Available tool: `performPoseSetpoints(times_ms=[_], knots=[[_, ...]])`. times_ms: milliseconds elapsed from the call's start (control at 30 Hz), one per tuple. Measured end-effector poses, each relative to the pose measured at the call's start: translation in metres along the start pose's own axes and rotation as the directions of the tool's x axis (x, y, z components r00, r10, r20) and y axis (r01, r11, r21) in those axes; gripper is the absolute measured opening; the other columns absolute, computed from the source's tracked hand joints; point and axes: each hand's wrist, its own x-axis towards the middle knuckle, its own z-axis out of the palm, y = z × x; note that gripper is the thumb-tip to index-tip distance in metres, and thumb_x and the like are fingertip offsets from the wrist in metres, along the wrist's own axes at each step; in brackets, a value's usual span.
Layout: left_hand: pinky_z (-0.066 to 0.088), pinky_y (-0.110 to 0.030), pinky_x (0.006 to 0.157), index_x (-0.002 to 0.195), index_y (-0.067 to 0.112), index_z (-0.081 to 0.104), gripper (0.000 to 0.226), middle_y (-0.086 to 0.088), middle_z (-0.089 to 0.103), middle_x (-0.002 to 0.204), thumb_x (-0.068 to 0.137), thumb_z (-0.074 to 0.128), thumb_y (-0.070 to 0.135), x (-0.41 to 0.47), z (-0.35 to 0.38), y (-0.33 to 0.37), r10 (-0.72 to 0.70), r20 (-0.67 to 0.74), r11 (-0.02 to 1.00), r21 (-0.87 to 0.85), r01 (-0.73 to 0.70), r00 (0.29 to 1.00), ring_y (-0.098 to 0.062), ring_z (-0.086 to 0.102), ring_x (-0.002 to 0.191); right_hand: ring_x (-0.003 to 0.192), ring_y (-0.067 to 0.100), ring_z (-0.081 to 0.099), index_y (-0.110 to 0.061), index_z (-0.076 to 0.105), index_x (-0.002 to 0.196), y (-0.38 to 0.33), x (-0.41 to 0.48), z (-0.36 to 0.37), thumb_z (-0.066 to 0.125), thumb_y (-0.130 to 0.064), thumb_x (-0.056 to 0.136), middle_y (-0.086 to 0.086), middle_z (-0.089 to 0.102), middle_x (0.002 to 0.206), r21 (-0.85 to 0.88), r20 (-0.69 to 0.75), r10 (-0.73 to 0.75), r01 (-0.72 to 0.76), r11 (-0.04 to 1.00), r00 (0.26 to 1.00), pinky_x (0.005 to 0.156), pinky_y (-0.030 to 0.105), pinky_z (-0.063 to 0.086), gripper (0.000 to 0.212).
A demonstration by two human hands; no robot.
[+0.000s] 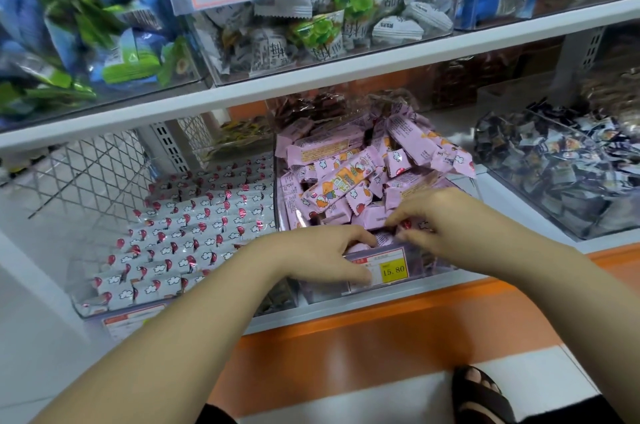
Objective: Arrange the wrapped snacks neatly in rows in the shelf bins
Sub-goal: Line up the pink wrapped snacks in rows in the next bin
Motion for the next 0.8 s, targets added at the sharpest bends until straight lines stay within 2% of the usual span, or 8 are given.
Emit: performPoseSetpoints(times_ms=[33,100,167,267,467,567,667,800], knots=[[0.034,-0.002,0.050,0.140,0.028,0.036,0.053,0.017,0.046,0.085,0.092,0.056,0.039,-0.001,0.000,-0.001,0.024,-0.036,1.000,0.012,-0.024,0.999,0.018,0.051,0.064,0.091,0.012,0.059,-0.027,0.069,0.109,0.000,0.000,0.000,0.064,-0.025,0.087,-0.009,0.068,0.099,0.000,0.000,-0.002,0.002,1.000,1.000,0.083,0.034,0.048,0.022],[0.031,0.001,0.055,0.138,0.025,0.040,0.048,0.018,0.044,0.093,0.094,0.056,0.033,-0.004,0.001,-0.002,0.064,-0.109,0.998,0.029,-0.061,0.992,0.022,0.045,0.074,0.092,0.013,0.059,-0.026,0.068,0.110,0.001,0.000,0.000,0.064,-0.024,0.087,-0.007,0.068,0.100,-0.002,0.004,0.001,-0.001,1.000,1.000,0.084,0.035,0.048,0.024],[0.031,0.001,0.064,0.134,0.027,0.044,0.044,0.014,0.051,0.099,0.093,0.059,0.031,-0.009,0.001,-0.005,0.077,-0.182,0.997,0.008,-0.076,0.980,0.005,0.046,0.089,0.093,0.014,0.059,-0.027,0.068,0.111,0.001,0.000,0.001,0.064,-0.024,0.087,-0.007,0.068,0.100,-0.001,0.005,-0.002,0.002,1.000,1.000,0.084,0.036,0.048,0.024],[0.038,-0.015,0.087,0.124,0.034,0.053,0.037,0.015,0.054,0.121,0.089,0.063,0.030,-0.016,-0.002,-0.012,0.069,-0.335,0.997,0.000,-0.074,0.940,-0.001,0.051,0.105,0.094,0.013,0.058,-0.027,0.068,0.110,0.002,0.000,0.001,0.064,-0.025,0.087,-0.009,0.066,0.102,-0.003,0.008,0.000,0.000,1.000,1.000,0.085,0.034,0.047,0.024],[0.035,-0.018,0.097,0.127,0.036,0.054,0.039,0.018,0.051,0.129,0.090,0.062,0.033,-0.030,-0.011,-0.012,0.069,-0.549,0.988,-0.081,-0.135,0.833,-0.001,0.048,0.116,0.098,0.011,0.057,-0.027,0.068,0.110,-0.001,-0.001,0.001,0.064,-0.025,0.087,-0.011,0.065,0.105,-0.010,0.012,0.013,-0.013,1.000,1.000,0.086,0.032,0.046,0.024],[0.035,-0.014,0.092,0.122,0.037,0.055,0.036,0.018,0.051,0.124,0.087,0.064,0.035,-0.032,-0.013,-0.013,0.041,-0.629,0.981,-0.123,-0.151,0.776,0.002,0.048,0.109,0.098,0.010,0.057,-0.026,0.068,0.110,-0.002,-0.001,0.001,0.064,-0.025,0.087,-0.010,0.066,0.106,-0.014,0.009,0.009,-0.009,1.000,1.000,0.086,0.030,0.046,0.024],[0.035,0.000,0.073,0.106,0.037,0.055,0.027,0.026,0.050,0.105,0.082,0.068,0.038,-0.032,-0.013,-0.013,-0.036,-0.670,0.977,-0.181,-0.116,0.742,0.008,0.051,0.083,0.098,0.010,0.056,-0.025,0.068,0.112,-0.002,-0.001,0.001,0.064,-0.024,0.087,-0.009,0.066,0.107,-0.002,0.006,0.009,-0.009,1.000,1.000,0.086,0.028,0.045,0.025],[0.034,-0.017,0.055,0.083,0.021,0.048,0.036,0.004,0.058,0.084,0.074,0.072,0.046,-0.027,-0.007,-0.012,-0.085,-0.751,0.979,-0.185,-0.085,0.655,-0.009,0.049,0.063,0.097,0.011,0.057,-0.026,0.068,0.108,-0.002,0.000,0.001,0.063,-0.022,0.087,-0.009,0.066,0.105,0.001,-0.005,0.000,0.000,1.000,1.000,0.086,0.031,0.046,0.023]])
